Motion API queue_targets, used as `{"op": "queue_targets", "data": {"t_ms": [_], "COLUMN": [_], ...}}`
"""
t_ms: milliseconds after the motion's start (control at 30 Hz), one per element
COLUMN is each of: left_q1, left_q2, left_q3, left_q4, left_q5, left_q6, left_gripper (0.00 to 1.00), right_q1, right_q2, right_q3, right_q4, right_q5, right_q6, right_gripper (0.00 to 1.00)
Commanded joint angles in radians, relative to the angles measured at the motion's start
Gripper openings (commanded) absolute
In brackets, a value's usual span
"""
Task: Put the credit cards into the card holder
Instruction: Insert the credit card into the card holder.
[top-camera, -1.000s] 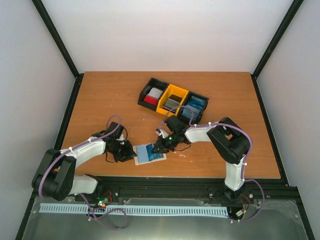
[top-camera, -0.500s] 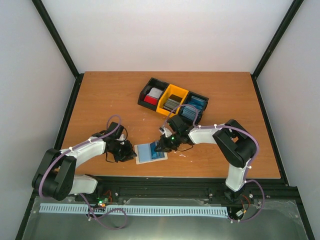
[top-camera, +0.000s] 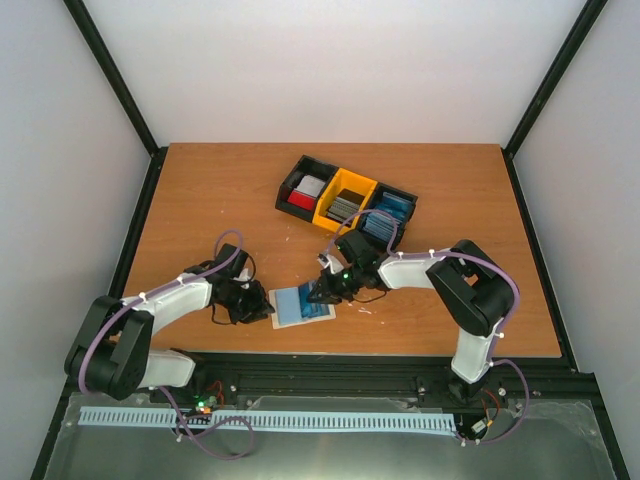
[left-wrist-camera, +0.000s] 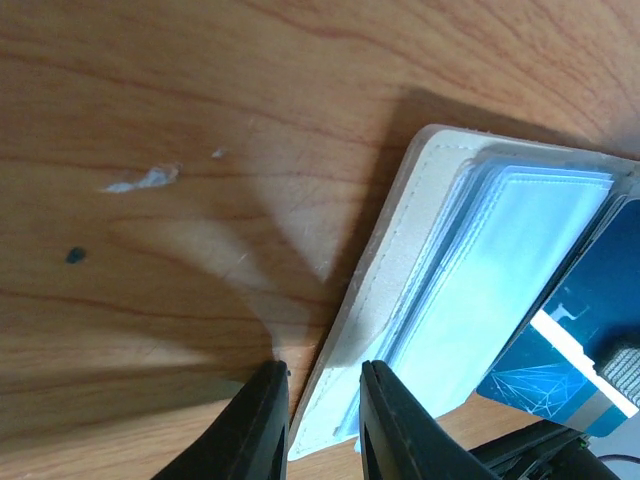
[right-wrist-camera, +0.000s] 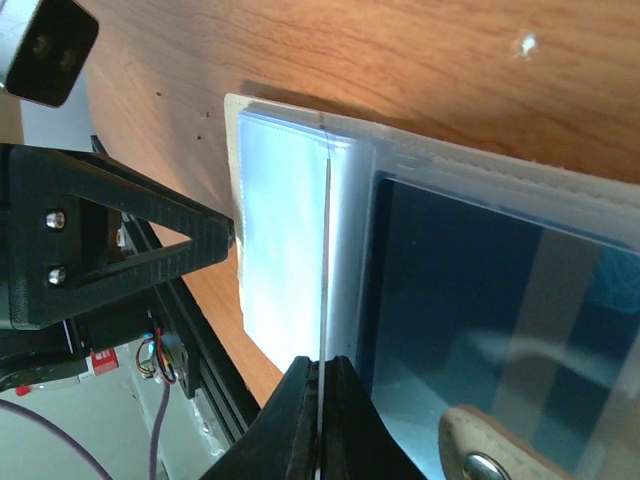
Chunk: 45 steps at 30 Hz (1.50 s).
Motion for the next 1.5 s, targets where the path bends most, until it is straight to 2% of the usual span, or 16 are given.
{"op": "queue_targets", "data": {"t_ms": [0, 400, 933, 1167, 1467], "left_q1": [-0.005, -0.005, -0.005, -0.005, -0.005], "left_q2": [0.032, 0.052, 0.070, 0.069, 0.071], "left_q3": [-0.019, -0.017, -0.016, -0.014, -0.010], "left_q4": [-0.005, 0.009, 0.017, 0.011, 0.010], "left_q5": [-0.024, -0.015, -0.011, -0.019, -0.024], "left_q6": [0.014, 0.025, 0.034, 0.032, 0.031], "left_gripper": [0.22, 0.22, 0.19, 0.19, 0.19], "right_q1": [0.000, 0.012, 0.035, 0.036, 0.034], "right_q2": [0.020, 0.067, 0.114, 0.089, 0.048], "right_q3": [-0.009, -0.003, 0.016, 0.024, -0.026], "right_q4": [0.046, 0.043, 0.128, 0.048, 0.063], "right_q5": [-0.026, -0.027, -0.105, 0.004, 0.103], "right_q6": [0.015, 0.029, 0.061, 0.060, 0.134], "right_gripper": [0.03, 0.03, 0.03, 0.03, 0.03]}}
